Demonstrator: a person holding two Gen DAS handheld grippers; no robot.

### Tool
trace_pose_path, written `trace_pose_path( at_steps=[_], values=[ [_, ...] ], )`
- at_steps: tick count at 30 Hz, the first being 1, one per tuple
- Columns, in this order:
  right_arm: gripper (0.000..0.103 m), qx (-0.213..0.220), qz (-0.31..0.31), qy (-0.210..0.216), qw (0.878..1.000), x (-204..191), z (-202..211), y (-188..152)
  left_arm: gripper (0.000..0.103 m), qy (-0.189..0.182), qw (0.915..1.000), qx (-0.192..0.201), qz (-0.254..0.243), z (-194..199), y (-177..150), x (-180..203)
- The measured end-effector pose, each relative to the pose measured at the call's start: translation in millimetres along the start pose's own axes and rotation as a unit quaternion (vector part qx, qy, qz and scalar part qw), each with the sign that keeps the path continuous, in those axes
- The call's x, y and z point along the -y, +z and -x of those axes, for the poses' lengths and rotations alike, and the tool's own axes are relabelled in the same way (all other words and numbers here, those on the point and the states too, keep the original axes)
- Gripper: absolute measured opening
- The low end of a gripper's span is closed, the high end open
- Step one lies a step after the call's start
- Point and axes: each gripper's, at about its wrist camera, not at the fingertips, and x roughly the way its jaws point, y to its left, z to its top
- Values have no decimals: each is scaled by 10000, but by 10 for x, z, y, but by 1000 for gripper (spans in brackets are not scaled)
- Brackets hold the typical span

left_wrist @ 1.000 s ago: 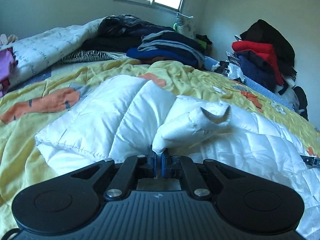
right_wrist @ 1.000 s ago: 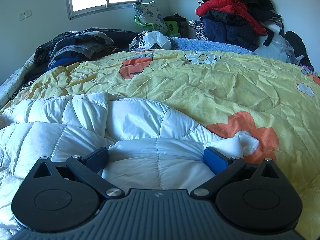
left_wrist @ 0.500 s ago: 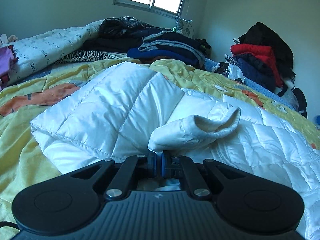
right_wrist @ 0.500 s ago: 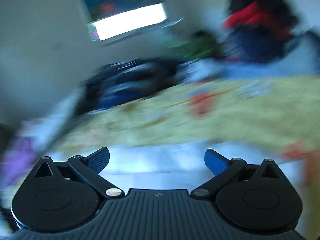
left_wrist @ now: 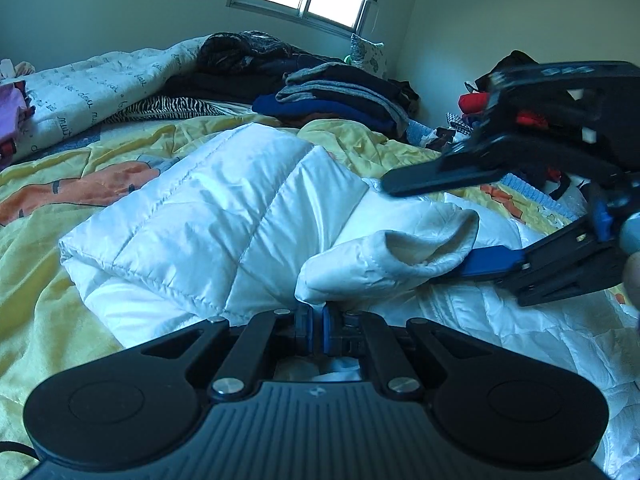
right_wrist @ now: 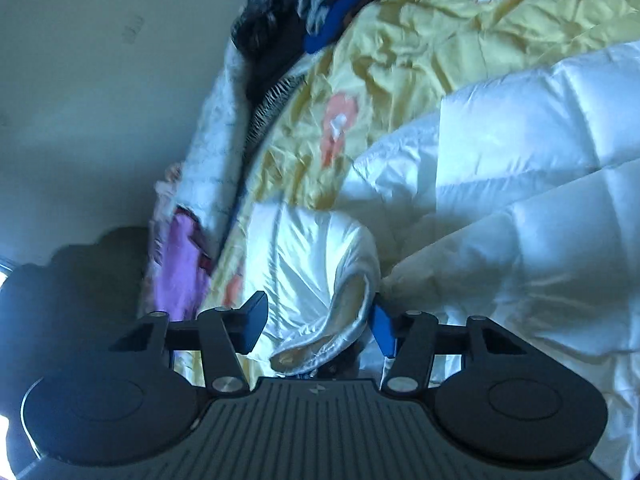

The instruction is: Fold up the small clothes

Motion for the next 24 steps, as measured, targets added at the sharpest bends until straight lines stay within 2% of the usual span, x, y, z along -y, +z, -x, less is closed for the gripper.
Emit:
trace_pose_path(
  at_steps=[3, 5, 10, 13, 15, 16, 18, 19, 21, 24],
  values=[
    [48, -40, 44, -119, 9999, -42, -91, -53, 5, -7, 10000, -8, 15, -4, 10, -6],
    [15, 40, 138, -157, 9998, -41, -83, -86, 5, -1, 10000, -15, 12, -7, 15, -5],
    [14, 194, 228, -162, 9994, -5, -26, -124, 7, -36, 9999, 63, -106, 109, 44, 33],
    [14, 300, 284, 58, 9991, -24, 139, -96, 18, -320, 9994, 127, -95, 421, 73, 27],
    [13, 400, 461, 207, 9979, -76, 335, -75, 37, -551, 9983, 146, -123, 660, 91, 25],
    [13, 446, 546, 275, 9971, -94, 452, -60, 42, -617, 9978, 216, -142, 790, 107, 26],
    [13, 546, 674, 414, 9954, -94, 744, -35, 71, -729, 9962, 471, -94, 1030, 150, 15],
    [13, 590, 743, 441, 9945, -76, 898, -28, 77, -736, 9953, 622, -41, 1133, 180, 8],
    [13, 684, 854, 401, 9932, 5, 1232, -19, 81, -740, 9938, 830, 25, 1246, 265, 29],
    [13, 877, 861, 173, 9923, 244, 1710, -16, 81, -714, 9952, 640, -176, 1184, 439, 193]
  ],
)
